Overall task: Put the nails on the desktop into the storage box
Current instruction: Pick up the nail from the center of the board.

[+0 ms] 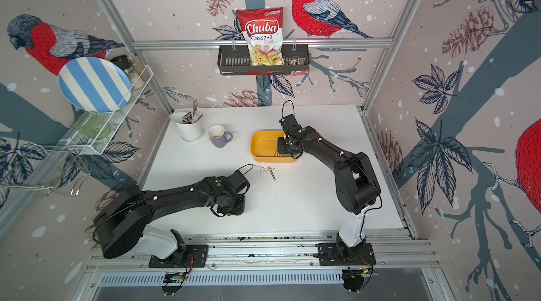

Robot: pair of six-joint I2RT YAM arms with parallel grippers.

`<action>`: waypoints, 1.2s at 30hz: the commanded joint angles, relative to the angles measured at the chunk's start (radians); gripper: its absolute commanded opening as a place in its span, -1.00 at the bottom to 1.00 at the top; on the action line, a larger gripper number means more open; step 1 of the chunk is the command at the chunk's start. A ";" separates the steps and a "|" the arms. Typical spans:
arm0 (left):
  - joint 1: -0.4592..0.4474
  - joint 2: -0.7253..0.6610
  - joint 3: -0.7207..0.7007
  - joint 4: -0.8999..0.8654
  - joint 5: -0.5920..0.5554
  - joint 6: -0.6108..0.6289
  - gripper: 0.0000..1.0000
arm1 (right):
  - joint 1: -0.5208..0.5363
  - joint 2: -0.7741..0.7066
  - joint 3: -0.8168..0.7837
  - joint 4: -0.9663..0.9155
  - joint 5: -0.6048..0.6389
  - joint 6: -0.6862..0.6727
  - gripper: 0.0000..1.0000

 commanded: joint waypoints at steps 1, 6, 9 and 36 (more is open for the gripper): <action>-0.020 0.071 -0.033 -0.231 -0.080 -0.015 -0.38 | 0.003 -0.005 -0.002 0.028 -0.013 -0.005 -0.22; -0.029 0.066 -0.038 -0.277 -0.103 -0.040 -0.40 | -0.001 0.004 -0.001 0.039 -0.022 -0.008 -0.22; -0.033 0.050 -0.047 -0.284 -0.105 -0.053 -0.45 | -0.001 0.010 0.000 0.047 -0.029 -0.009 -0.22; -0.043 0.091 0.090 -0.320 -0.157 0.011 -1.00 | -0.015 0.031 0.033 0.050 -0.054 -0.034 -0.23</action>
